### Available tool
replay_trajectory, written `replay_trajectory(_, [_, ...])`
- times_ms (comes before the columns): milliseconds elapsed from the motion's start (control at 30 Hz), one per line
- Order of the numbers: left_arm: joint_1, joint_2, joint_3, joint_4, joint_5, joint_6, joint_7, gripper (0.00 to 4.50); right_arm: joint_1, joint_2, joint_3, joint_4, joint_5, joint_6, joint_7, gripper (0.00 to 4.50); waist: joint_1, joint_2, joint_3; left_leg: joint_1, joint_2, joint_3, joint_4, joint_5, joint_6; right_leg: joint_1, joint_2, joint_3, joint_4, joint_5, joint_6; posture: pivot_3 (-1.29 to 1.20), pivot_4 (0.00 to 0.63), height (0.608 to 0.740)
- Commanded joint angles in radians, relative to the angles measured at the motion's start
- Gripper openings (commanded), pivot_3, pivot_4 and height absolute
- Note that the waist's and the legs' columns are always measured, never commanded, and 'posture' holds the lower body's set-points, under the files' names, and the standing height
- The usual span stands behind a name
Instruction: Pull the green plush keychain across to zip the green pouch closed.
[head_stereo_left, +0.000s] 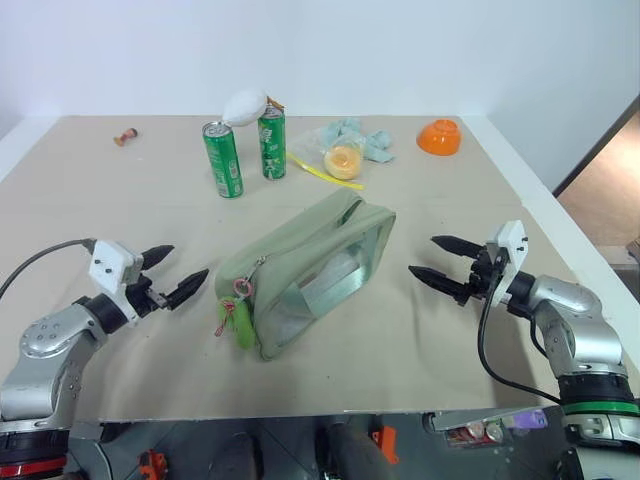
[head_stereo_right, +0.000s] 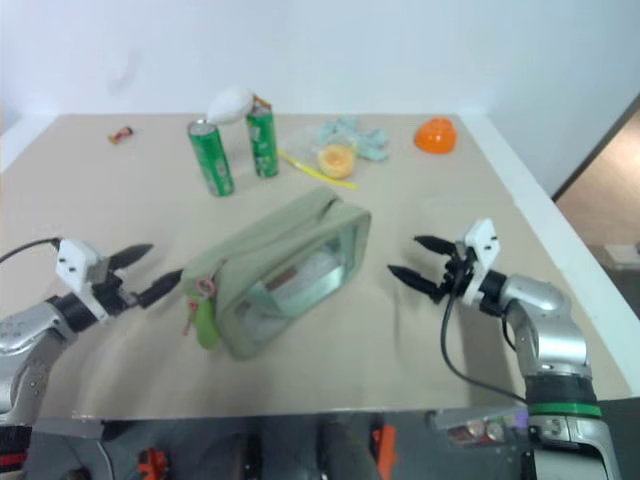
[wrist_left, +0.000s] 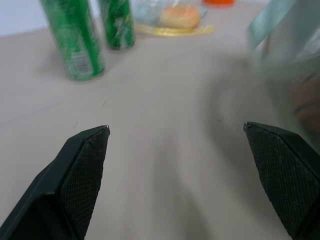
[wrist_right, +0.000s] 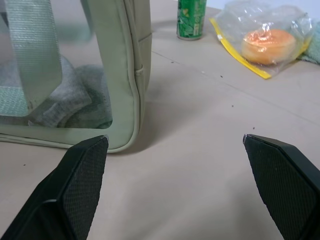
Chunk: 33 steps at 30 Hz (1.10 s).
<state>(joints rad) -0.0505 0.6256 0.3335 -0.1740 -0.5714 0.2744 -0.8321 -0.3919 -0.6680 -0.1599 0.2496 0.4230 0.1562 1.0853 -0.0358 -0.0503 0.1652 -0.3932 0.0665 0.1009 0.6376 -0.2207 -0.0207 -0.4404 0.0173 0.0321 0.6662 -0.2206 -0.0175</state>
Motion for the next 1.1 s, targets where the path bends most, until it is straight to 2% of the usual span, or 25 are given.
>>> replay_trajectory(33, [0.064, 0.096, 0.082, -0.166, -0.13, 0.062, -0.116, 4.46, -0.086, -0.045, -0.01, -0.009, 0.013, 0.0, 0.052, 4.48, -0.008, 0.001, 0.0, 0.0, 0.0, 0.0, 0.0, 0.0, 0.0, 0.0, 0.0, 0.0, 0.0, 0.0, 0.0, 0.0, 0.15, 0.74])
replay_trajectory(333, [0.137, 0.259, 0.24, -0.339, -0.341, 0.235, -0.167, 4.46, -0.355, -0.044, 0.101, -0.007, 0.019, 0.101, 0.195, 4.48, -0.011, 0.002, 0.001, 0.001, 0.0, -0.001, 0.0, 0.001, 0.0, 0.0, 0.001, -0.002, 0.001, 0.0, -0.002, 0.0, 0.15, 0.74])
replay_trajectory(500, [0.078, 0.307, 0.238, -0.391, -0.42, 0.293, -0.143, 4.46, -0.456, -0.008, 0.177, 0.077, -0.017, 0.065, 0.288, 4.48, -0.01, 0.002, 0.001, 0.0, 0.0, -0.001, 0.0, 0.0, 0.0, 0.0, 0.001, -0.002, 0.001, -0.001, -0.003, 0.0, 0.15, 0.74])
replay_trajectory(667, [0.055, 0.305, 0.212, -0.412, -0.419, 0.311, -0.109, 4.46, -0.48, 0.021, 0.203, 0.092, -0.017, 0.063, 0.336, 4.48, -0.009, 0.002, 0.001, -0.001, 0.0, -0.001, -0.001, 0.0, 0.0, -0.001, 0.0, -0.002, 0.0, -0.002, -0.002, 0.0, 0.15, 0.74])
replay_trajectory(767, [0.048, 0.294, 0.186, -0.43, -0.399, 0.304, -0.086, 4.5, -0.469, 0.02, 0.203, 0.091, -0.019, 0.062, 0.36, 3.68, -0.009, 0.002, 0.001, -0.001, 0.0, -0.001, -0.001, 0.0, 0.0, -0.001, -0.001, -0.002, 0.0, -0.002, -0.002, 0.0, 0.15, 0.74])
replay_trajectory(1100, [-0.011, 0.281, 0.135, -0.378, -0.351, 0.286, -0.062, 4.5, -0.439, 0.004, 0.186, 0.068, -0.019, 0.046, 0.379, 0.17, -0.009, 0.002, 0.001, 0.0, 0.0, -0.002, -0.001, 0.0, 0.0, -0.001, 0.001, -0.003, 0.001, -0.002, -0.003, 0.0, 0.15, 0.74])
